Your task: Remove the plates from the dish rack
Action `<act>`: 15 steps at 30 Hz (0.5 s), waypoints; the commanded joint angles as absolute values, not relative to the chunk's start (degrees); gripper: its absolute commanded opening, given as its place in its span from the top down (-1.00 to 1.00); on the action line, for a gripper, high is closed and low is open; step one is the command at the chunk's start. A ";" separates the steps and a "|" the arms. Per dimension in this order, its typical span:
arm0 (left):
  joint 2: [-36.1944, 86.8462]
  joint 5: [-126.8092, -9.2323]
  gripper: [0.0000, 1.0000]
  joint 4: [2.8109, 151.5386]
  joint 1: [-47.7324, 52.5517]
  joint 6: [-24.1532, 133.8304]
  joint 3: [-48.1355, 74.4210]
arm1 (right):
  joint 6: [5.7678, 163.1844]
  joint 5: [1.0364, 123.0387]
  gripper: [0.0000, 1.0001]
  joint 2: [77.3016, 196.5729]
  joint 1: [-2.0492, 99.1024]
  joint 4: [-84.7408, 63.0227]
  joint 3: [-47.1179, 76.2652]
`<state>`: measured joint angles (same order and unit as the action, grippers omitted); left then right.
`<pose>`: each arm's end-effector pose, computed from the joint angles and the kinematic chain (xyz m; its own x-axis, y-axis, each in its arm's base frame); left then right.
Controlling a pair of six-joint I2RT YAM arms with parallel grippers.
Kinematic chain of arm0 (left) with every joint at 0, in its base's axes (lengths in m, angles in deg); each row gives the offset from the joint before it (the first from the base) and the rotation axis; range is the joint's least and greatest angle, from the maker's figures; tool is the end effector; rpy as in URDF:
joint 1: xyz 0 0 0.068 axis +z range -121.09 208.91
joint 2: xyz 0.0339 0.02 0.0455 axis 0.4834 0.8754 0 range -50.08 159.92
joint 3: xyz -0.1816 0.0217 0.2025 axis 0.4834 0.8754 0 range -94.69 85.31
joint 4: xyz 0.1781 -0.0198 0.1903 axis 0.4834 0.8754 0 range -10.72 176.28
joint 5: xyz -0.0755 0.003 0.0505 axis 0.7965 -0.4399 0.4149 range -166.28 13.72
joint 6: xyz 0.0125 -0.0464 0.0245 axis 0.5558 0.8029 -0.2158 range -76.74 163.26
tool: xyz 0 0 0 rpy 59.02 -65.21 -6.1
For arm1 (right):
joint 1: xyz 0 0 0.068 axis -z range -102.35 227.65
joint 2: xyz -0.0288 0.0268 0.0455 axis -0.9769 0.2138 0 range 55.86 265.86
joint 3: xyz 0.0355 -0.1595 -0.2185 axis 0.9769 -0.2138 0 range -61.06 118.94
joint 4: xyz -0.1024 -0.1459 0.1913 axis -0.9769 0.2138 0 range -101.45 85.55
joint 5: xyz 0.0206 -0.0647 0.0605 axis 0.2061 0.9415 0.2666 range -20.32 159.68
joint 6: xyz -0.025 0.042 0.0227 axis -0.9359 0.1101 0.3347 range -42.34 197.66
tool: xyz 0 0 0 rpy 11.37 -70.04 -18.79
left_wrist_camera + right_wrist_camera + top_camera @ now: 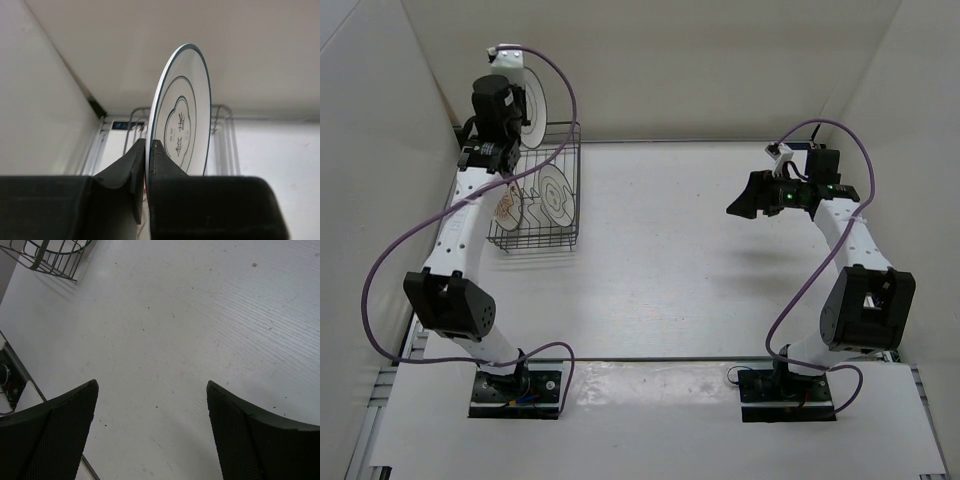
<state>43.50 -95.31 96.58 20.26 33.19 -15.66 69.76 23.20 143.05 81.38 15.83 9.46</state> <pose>0.3751 -0.0453 0.4495 -0.1982 0.1972 -0.9601 -0.1430 0.9633 0.2273 0.3310 0.0043 0.2961 -0.6206 -0.0545 -0.7822 -0.5669 0.7203 0.3996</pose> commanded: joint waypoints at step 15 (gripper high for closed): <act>42.82 -57.74 0.99 93.26 15.91 65.41 -10.60 | 60.10 22.12 -0.80 138.74 81.43 13.15 4.25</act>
